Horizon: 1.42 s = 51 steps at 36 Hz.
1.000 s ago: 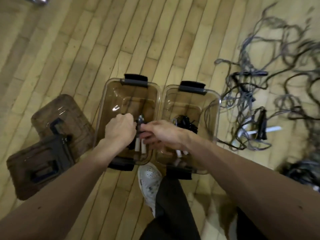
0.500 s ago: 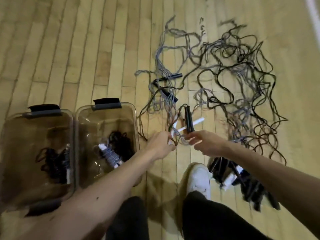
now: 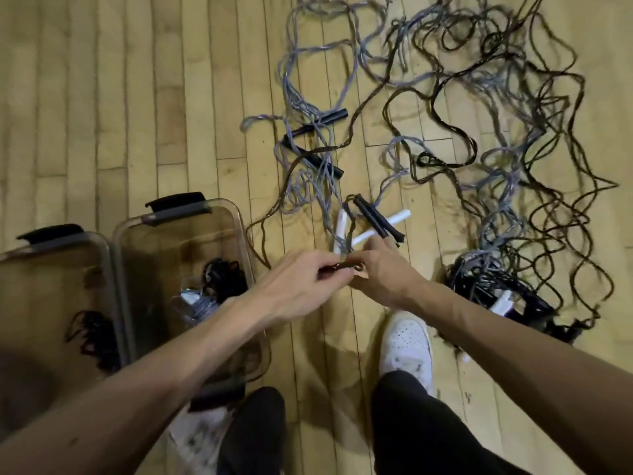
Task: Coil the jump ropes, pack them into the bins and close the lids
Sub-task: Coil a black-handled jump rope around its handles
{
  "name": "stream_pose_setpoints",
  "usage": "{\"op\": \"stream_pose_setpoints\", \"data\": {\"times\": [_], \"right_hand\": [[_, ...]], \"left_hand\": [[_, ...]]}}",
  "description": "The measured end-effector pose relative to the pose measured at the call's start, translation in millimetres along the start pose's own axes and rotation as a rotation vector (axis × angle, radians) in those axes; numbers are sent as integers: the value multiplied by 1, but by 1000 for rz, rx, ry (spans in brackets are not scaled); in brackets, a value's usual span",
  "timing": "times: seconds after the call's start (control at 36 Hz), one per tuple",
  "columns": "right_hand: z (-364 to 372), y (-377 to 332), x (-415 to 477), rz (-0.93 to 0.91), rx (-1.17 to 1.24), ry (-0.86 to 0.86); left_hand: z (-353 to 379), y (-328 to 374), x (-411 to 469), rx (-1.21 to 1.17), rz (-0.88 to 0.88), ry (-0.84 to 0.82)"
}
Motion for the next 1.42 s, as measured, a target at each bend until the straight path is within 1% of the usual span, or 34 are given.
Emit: {"op": "stream_pose_setpoints", "data": {"times": [0.06, 0.11, 0.19, 0.22, 0.28, 0.33, 0.36, 0.39, 0.42, 0.47, 0.5, 0.56, 0.58, 0.64, 0.72, 0.78, 0.81, 0.86, 0.89, 0.94, 1.0, 1.03, 1.06, 1.11, 1.22, 1.28, 1.31, 1.33, 1.39, 1.42], "right_hand": [[-25, -9, -13, -12, -8, 112], [-54, -27, -30, -62, 44, 197], [-100, -63, -60, -139, 121, 218], [-119, -76, -74, -124, 178, 224], [-153, -102, -103, -86, 259, 242], [-186, -129, -135, -128, 260, 329], [-202, -143, -151, -165, 270, 380], [-214, -151, -160, -182, 294, 416], [-230, -166, -179, -215, 311, 468], [-251, -192, -212, -277, 395, 523], [-260, -205, -228, -316, 458, 535], [-275, -231, -260, -394, 587, 542], [-280, -239, -269, -407, 641, 537], [-290, -258, -302, -418, 703, 573], [-300, -276, -348, -419, 793, 649], [-300, -280, -372, -422, 800, 682], [-297, -280, -384, -416, 771, 687], [-283, -280, -403, -388, 715, 628], [-270, -281, -412, -379, 684, 561], [-237, -286, -430, -375, 693, 354], [-201, -299, -449, -410, 834, 131], [-187, -305, -455, -427, 939, 49], [-176, -313, -467, -445, 1012, -1], [-166, -328, -491, -473, 1083, -24], [-169, -352, -540, -581, 1142, 76], [-174, -359, -562, -624, 1153, 124], [-176, -362, -572, -638, 1154, 134], [-178, -365, -582, -646, 1154, 141], [-182, -371, -605, -672, 1161, 175], [-183, -375, -617, -685, 1170, 198]], "left_hand": [[-28, 19, -15, -12, 47, 84], [-55, 42, -32, -18, 95, 179], [-92, 75, -61, -3, 124, 320], [-104, 88, -74, -1, 149, 382], [-126, 110, -100, 20, 210, 575], [-139, 129, -133, 2, 240, 813], [-141, 138, -150, -25, 260, 888], [-139, 143, -159, -47, 281, 898], [-134, 153, -176, -62, 321, 863], [-113, 163, -200, -70, 342, 670], [-101, 169, -212, -38, 331, 572], [-80, 178, -234, 7, 261, 428], [-70, 179, -237, -27, 208, 370], [-56, 187, -258, -142, 198, 324], [-53, 210, -299, -352, 257, 399], [-53, 222, -324, -514, 293, 430], [-55, 230, -341, -548, 311, 456], [-62, 242, -365, -616, 358, 488], [-66, 248, -380, -655, 375, 507], [-72, 261, -407, -715, 387, 553], [-76, 274, -433, -764, 399, 573], [-76, 279, -440, -785, 410, 557], [-76, 286, -451, -774, 432, 543], [-71, 302, -472, -724, 503, 497], [-62, 337, -520, -692, 603, 369], [-59, 350, -543, -620, 613, 349], [-58, 355, -554, -547, 600, 376], [-58, 360, -565, -447, 588, 442], [-59, 370, -595, -257, 616, 653], [-60, 374, -610, -199, 640, 757]]}}
Point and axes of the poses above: each hand's wrist, its own x-axis towards the middle knuckle, its own z-axis out of the palm, y = z × x, the point moved 5 cm from there along x, towards the middle knuckle, and after that the axes turned 9 degrees about -z, right-handed, at the moved point
